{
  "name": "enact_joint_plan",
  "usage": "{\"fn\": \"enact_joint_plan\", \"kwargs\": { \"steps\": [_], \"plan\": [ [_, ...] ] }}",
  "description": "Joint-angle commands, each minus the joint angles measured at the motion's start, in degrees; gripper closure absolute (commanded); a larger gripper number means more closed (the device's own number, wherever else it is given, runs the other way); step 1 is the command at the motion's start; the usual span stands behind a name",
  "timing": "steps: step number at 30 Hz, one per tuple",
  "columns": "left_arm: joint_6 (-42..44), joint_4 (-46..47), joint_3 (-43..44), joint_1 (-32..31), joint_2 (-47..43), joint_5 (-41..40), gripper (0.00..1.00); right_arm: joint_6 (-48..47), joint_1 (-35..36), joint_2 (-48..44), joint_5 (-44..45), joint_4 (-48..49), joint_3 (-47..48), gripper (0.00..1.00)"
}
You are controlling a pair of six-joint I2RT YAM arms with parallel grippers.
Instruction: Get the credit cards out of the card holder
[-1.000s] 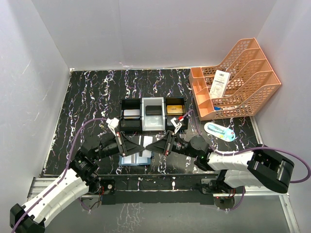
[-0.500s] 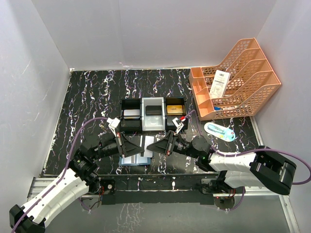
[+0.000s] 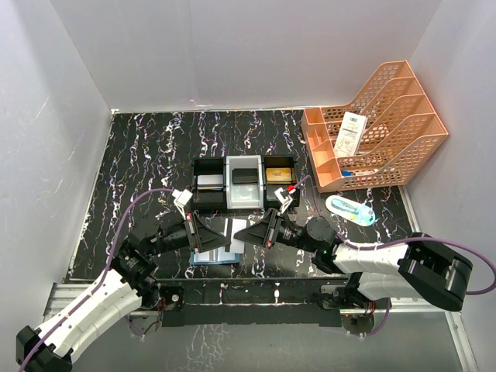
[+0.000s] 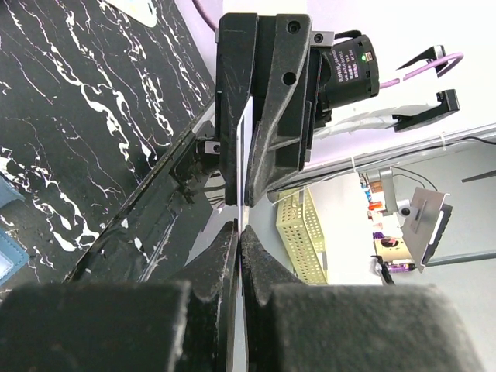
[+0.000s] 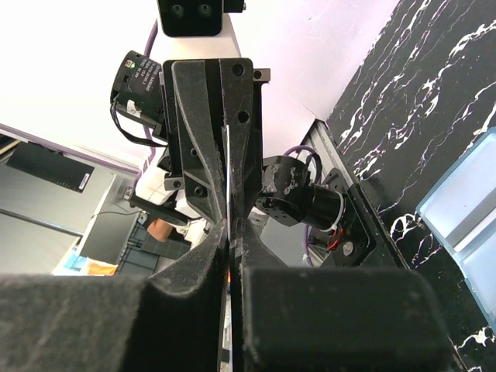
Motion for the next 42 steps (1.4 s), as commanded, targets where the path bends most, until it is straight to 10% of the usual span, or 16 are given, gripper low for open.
{"fn": "enact_joint_plan", "kwargs": {
  "steps": [1,11,23,35,42],
  "plan": [
    [0.86,-1.59,0.34,0.03,-0.55,1.06,1.0,-0.19,0.0,-0.41,0.65,5.26,1.3,1.0],
    [13.73,-41.19,14.43,0.07,-2.95,-27.37,0.05,-12.25,-0.08,-14.23,15.93,-27.46,5.87,1.0],
    [23.98,-56.6,32.33,0.37,12.89,-53.29,0.01,-34.93,-0.09,-13.77,30.89,-48.81,19.49,1.0],
    [35.56,-43.48,29.42,25.05,23.39,-38.98,0.01,-48.56,-0.04,-0.91,25.68,-50.78,30.79,1.0],
    [36.18,-44.28,29.86,29.84,22.13,-48.35,0.01,-60.68,1.03,5.97,28.32,-54.05,37.92,1.0]
  ]
}}
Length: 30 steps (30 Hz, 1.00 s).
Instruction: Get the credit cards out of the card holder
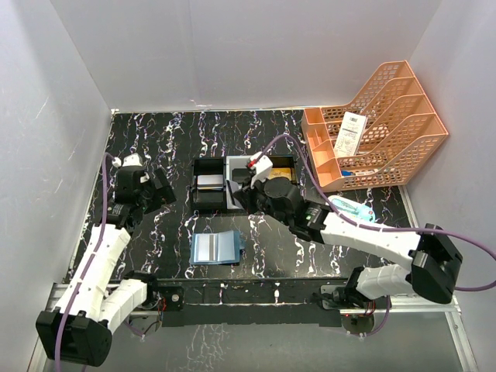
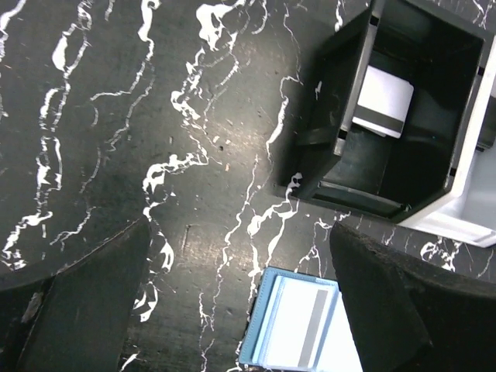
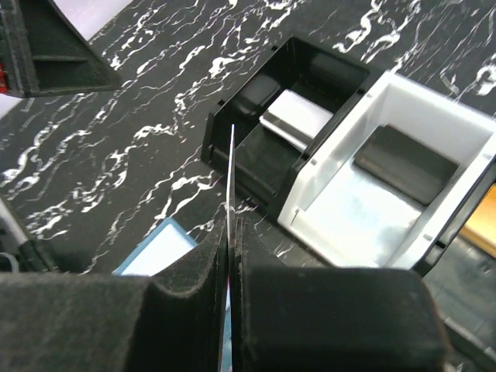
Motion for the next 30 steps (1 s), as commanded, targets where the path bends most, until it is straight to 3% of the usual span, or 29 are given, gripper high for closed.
{"fn": "enact_joint_plan", "kwargs": {
  "steps": [1,8,15,25,30],
  "plan": [
    [1.96,0.82,0.07,0.76,-2.9,-6.21,0.01,-11.34,1.19,2.93,3.34,0.6,5.67,1.0],
    [-2.76,-2.48,-0.65,0.76,-4.59,-6.21,0.01,-23.63,2.73,9.46,8.61,6.19,8.24,1.0],
    [-4.32,-3.4,-1.73,0.75,-10.29,-10.02,0.01,-29.36,3.34,18.73,11.92,4.78,15.66,1.0],
    [-6.03,-6.25,-0.61,0.76,-10.25,-14.38,0.01,-38.37,3.34,35.08,14.09,-0.98,30.89,1.0],
    [-8.07,-8.03,-0.25,0.75,-13.31,-19.32,0.01,-43.81,2.98,40.35,18.48,1.87,33.72,1.0]
  ]
}}
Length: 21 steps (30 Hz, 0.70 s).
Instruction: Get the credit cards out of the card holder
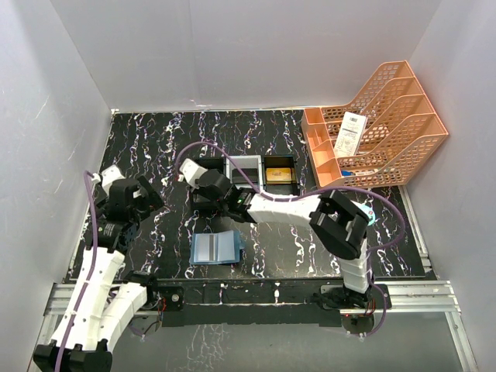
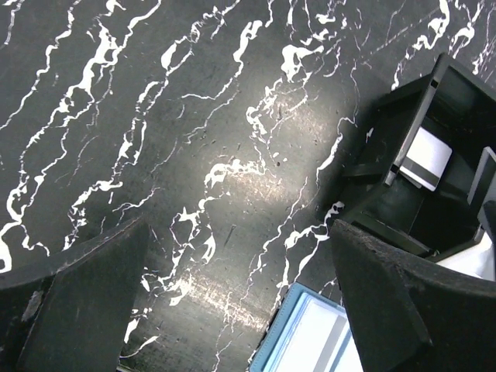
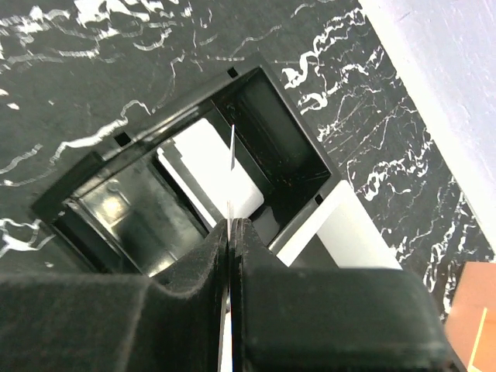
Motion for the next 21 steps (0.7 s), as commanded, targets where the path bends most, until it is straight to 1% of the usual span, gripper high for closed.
{"fn": "enact_joint_plan", "kwargs": {
  "steps": [1,7,16,21],
  "plan": [
    [-2.37,-2.67,1.59,0.27,-3.65,-6.85,0.01,-6.72,-0.43,3.01,4.51,3.53,3.82,1.0],
    [-2.76,-2.73,1.27,0.27,-6.56,-8.21,0.01,-10.09,-1.43,7.91,4.09,3.85,7.28,1.0],
    [-3.47,-3.39,1.52,0.32,-6.76,-9.45,0.01,-11.22,-2.85,13.06,2.18,3.12,12.5,1.0],
    [-3.21,-3.07,1.41,0.28,-7.14,-9.34,0.01,-11.71,-3.25,16.2,3.35,2.23,15.29,1.0]
  ]
}}
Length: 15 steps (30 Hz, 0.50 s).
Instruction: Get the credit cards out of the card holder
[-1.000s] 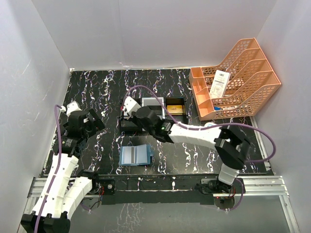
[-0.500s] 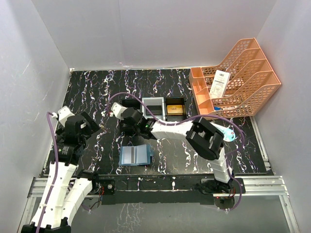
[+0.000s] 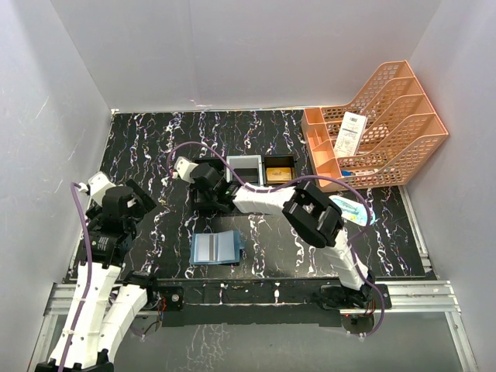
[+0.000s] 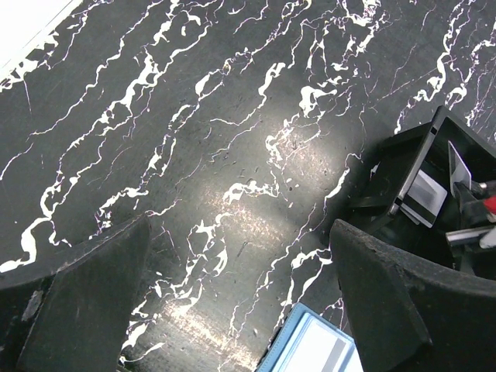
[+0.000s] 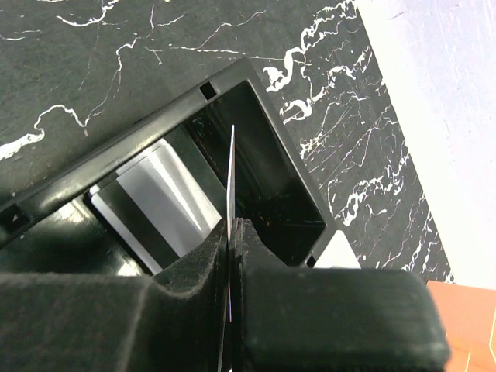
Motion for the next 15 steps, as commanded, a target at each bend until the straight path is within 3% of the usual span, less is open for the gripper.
{"fn": "enact_joint_plan", "kwargs": {
  "steps": [1,15],
  "plan": [
    [-0.12,-0.38,1.43,0.27,-0.59,-1.79,0.01,-1.65,-0.28,2.3,1.6,2.43,4.33,1.0],
    [0.64,0.33,1.18,0.23,0.08,-0.53,0.01,-3.6,-0.78,6.14,2.94,-1.09,8.34,1.0]
  ]
}}
